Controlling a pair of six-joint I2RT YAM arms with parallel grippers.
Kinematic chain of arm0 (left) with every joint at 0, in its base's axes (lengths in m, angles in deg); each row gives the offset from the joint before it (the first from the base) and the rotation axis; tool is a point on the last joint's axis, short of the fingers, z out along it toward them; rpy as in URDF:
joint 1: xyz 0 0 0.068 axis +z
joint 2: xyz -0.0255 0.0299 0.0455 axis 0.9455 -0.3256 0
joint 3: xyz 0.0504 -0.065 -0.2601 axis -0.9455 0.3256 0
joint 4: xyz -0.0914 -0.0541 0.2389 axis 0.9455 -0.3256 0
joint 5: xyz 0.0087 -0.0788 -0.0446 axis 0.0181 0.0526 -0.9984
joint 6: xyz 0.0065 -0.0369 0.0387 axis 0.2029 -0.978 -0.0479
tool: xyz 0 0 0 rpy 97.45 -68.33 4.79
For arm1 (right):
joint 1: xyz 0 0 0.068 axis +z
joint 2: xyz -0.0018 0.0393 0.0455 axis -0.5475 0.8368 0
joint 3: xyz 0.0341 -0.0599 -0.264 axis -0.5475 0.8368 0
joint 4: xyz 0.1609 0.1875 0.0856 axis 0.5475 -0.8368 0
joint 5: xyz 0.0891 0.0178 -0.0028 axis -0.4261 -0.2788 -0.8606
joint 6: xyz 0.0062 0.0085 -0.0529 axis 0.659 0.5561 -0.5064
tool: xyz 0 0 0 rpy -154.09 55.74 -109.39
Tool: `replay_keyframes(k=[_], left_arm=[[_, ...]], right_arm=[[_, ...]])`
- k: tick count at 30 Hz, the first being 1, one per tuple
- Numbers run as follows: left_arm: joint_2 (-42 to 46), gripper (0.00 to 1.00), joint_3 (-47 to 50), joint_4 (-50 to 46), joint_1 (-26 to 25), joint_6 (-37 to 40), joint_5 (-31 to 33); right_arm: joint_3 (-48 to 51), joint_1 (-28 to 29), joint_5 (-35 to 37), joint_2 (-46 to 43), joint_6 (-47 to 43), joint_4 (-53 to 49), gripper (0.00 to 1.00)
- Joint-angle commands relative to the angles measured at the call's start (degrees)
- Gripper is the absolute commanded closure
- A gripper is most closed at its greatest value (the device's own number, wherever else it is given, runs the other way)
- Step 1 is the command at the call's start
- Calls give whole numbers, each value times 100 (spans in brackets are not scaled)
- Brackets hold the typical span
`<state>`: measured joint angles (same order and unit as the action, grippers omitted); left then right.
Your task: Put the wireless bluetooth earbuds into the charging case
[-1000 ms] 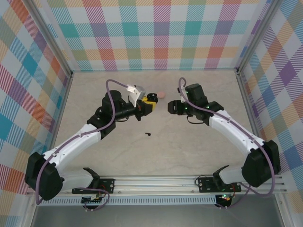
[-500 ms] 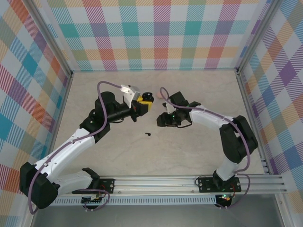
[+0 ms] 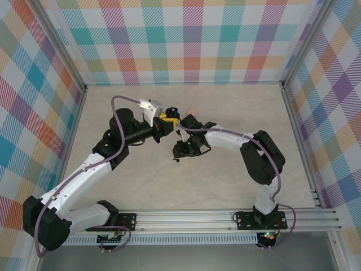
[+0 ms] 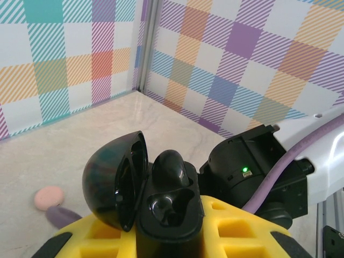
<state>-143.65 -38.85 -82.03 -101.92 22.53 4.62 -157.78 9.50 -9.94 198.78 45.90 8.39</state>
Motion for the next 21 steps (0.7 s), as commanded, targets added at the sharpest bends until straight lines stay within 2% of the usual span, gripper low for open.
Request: replay_keyframes(k=[1, 21], left_arm=[[144, 88, 44, 191, 55, -50, -118], [106, 88, 61, 231, 68, -81, -143]], right_arm=[[-279, 109, 274, 194, 78, -422, 59], [-1117, 536, 1145, 969, -60, -1308, 59]])
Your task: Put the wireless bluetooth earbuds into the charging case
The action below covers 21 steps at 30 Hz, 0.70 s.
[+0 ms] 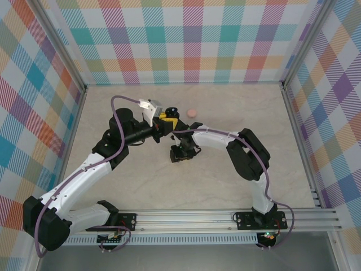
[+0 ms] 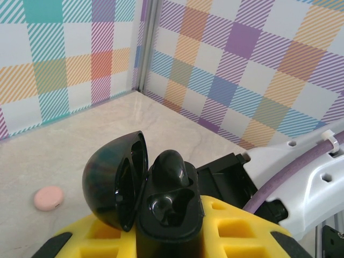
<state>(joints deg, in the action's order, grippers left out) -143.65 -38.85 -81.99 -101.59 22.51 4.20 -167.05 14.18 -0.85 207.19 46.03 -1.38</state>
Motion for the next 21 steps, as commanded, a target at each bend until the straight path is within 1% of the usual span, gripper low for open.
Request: replay_keyframes(k=[1, 6, 12, 21], left_arm=[[105, 87, 49, 226, 35, -81, -103], [77, 87, 60, 227, 44, -94, -94], [57, 87, 64, 244, 44, -114, -95], [57, 88, 67, 244, 44, -133, -77]], right_arm=[[-212, 77, 294, 154, -77, -363, 59], [-295, 105, 784, 193, -110, -650, 61], [-409, 104, 1452, 180, -361, -1003, 62], [-454, 34, 1874, 150, -647, -1151, 62]])
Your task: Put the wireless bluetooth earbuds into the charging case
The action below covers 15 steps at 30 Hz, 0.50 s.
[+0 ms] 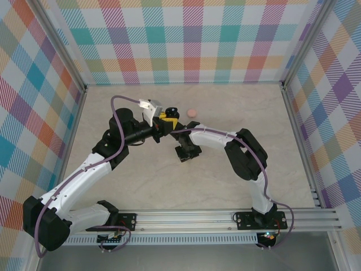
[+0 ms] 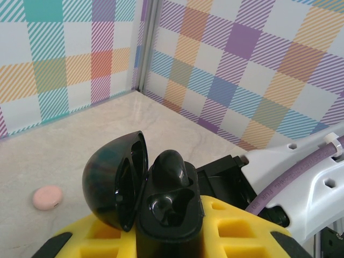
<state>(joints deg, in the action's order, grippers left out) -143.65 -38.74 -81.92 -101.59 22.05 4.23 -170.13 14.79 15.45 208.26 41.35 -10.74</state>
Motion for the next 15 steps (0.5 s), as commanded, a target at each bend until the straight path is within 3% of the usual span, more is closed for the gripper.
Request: replay_keyframes(k=[1, 9, 15], left_arm=[[59, 88, 58, 237, 44, -86, -78], [58, 88, 67, 242, 44, -116, -70], [73, 88, 67, 237, 44, -116, -76]], right_arm=[[-146, -35, 286, 35, -203, -229, 63], [-151, -182, 852, -41, -403, -469, 63], [-18, -299, 665, -346, -465, -394, 63]])
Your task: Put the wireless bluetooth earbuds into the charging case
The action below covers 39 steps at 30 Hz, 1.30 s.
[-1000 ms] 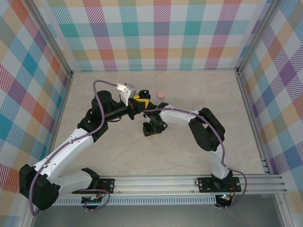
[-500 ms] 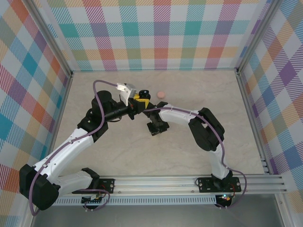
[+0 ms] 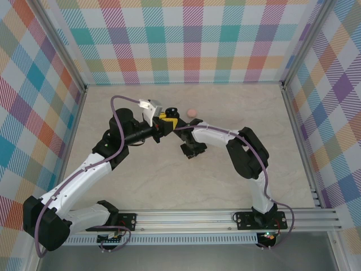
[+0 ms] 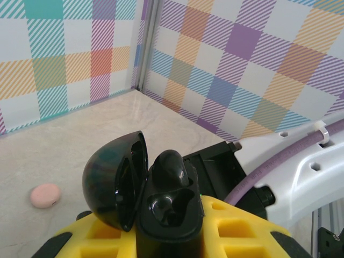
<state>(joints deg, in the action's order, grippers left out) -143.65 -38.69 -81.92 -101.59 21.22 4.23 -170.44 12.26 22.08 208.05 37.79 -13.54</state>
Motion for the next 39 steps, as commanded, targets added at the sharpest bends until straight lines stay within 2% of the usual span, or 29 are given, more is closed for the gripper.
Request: replay_keyframes(k=[1, 8, 13, 17, 22, 30, 39], left_arm=[[78, 88, 63, 237, 49, -31, -75], [58, 88, 49, 233, 44, -20, -87], [34, 88, 35, 264, 44, -20, -105], [3, 88, 19, 281, 44, -32, -123], [-26, 88, 0, 290, 49, -29, -156], [-42, 87, 10, 301, 47, -38, -167], [-43, 88, 28, 290, 44, -39, -175]], right_arm=[[33, -59, -93, -385, -113, -96, 62], [224, -257, -885, -789, 253, 155, 60], [464, -592, -1765, -885, 1316, 461, 60], [650, -644, -2082, -855, 2124, 766, 57], [770, -642, -2011, -763, 2833, 928, 55], [673, -643, -1758, -551, 3175, 821, 56], [519, -645, -1720, -316, 3114, 790, 58]])
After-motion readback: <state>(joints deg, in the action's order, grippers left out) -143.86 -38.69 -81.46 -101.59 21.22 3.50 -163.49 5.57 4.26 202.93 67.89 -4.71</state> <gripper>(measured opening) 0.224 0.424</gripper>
